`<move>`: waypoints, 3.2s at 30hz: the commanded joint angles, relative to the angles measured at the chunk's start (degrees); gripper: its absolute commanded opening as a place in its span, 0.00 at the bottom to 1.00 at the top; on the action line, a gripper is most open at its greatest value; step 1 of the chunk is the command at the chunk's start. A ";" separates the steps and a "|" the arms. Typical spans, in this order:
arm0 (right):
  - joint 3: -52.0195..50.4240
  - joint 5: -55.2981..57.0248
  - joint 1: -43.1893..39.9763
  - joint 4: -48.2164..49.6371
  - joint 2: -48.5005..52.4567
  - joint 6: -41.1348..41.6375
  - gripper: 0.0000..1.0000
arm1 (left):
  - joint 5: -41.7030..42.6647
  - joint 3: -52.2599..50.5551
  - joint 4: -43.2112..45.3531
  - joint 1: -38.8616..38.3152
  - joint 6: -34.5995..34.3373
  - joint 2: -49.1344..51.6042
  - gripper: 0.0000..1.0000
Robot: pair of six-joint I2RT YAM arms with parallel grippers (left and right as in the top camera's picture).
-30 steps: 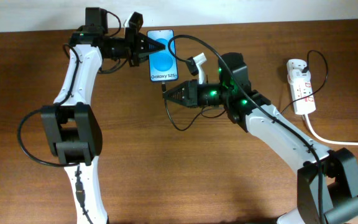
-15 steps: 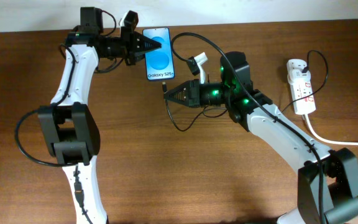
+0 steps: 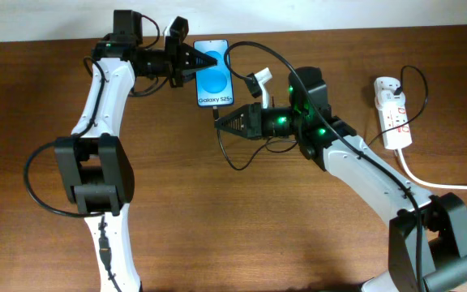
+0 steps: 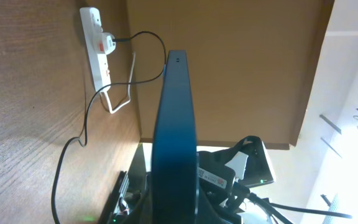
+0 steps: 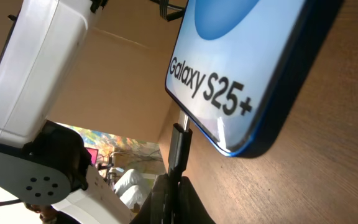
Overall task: Plug charger to phone and switch on socket
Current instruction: 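Push the USB-C plug up into the phone's port with the right gripper, then release the plug, lower the phone flat and open the left gripper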
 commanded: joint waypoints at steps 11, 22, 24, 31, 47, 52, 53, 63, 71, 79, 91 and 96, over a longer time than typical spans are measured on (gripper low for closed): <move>0.07 -0.04 -1.29 0.13 -0.37 -0.17 0.04 | 2.73 0.48 -0.09 0.20 -1.84 -0.46 0.00; 0.07 0.02 -1.29 0.17 -0.37 -0.17 0.04 | 2.73 0.48 -0.09 -0.24 -2.67 -0.46 0.00; 0.07 0.02 -1.29 0.20 -0.37 -0.17 0.04 | 2.71 0.48 -0.07 -0.98 -2.64 -0.46 0.00; 0.07 0.02 -1.36 0.22 -0.37 -0.15 0.04 | 2.67 0.48 -0.07 -1.18 -2.64 -0.46 0.00; 0.07 5.09 -2.47 2.54 -0.37 0.11 0.04 | 2.75 0.48 -0.09 -2.73 1.29 -0.46 0.00; 0.07 5.88 -2.47 2.54 -0.37 0.09 0.04 | 2.75 0.48 -0.09 -4.00 1.46 -0.46 0.00; 0.07 5.90 -2.54 2.54 -0.37 0.09 0.04 | 2.75 0.48 -0.09 -4.00 1.46 -0.46 0.00; 0.07 3.43 -2.40 1.64 -0.37 0.07 0.11 | 2.62 0.48 2.32 2.54 0.94 -0.46 0.00; 0.07 1.55 -3.87 1.60 -0.37 -0.90 0.49 | 2.56 0.48 2.32 4.07 5.66 -0.46 0.00; 0.35 11.41 -10.71 -23.63 -0.46 -13.00 0.57 | -32.33 0.48 -28.50 2.58 25.51 -0.46 0.00; 12.44 31.41 -10.67 -51.78 -0.48 -27.71 0.69 | -53.53 -4.31 -23.12 -1.55 20.39 -0.22 0.00; 12.44 31.58 -10.67 -51.78 -0.48 -27.69 0.69 | -54.25 -12.22 -15.39 -1.40 14.86 -0.22 0.00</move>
